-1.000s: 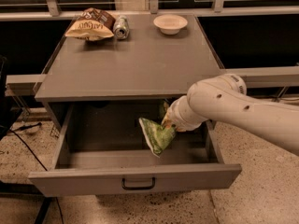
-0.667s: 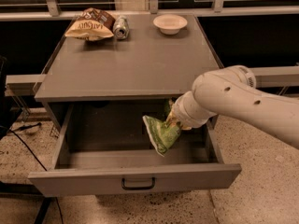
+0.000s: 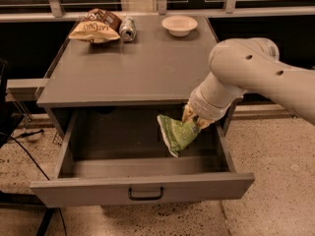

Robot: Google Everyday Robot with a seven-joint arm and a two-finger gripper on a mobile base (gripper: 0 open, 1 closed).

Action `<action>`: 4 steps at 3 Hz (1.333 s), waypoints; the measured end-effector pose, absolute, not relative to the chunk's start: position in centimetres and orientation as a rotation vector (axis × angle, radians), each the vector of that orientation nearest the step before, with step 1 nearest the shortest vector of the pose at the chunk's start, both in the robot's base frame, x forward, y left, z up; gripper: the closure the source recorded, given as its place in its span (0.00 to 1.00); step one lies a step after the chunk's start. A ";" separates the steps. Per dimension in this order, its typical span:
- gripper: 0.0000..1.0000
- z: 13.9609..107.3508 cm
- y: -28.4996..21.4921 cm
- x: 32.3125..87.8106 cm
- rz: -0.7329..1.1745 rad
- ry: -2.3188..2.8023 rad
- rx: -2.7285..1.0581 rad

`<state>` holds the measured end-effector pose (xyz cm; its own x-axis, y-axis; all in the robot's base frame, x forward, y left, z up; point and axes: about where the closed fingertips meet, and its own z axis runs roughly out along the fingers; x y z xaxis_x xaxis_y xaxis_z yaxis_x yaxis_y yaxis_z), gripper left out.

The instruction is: Pick green jalapeno chip bag from top drawer and place on counter

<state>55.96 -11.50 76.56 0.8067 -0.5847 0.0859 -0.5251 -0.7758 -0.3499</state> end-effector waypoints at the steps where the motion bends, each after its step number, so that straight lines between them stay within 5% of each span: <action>1: 1.00 77.0 -12.8 54.6 -0.105 0.972 -2.725; 3: 1.00 81.4 -13.1 49.5 0.092 1.160 -2.823; 4: 1.00 85.7 -11.6 49.5 -0.050 1.100 -2.886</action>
Offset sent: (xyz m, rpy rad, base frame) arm -0.0740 -0.0322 0.0327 -0.0851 0.4117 -0.1930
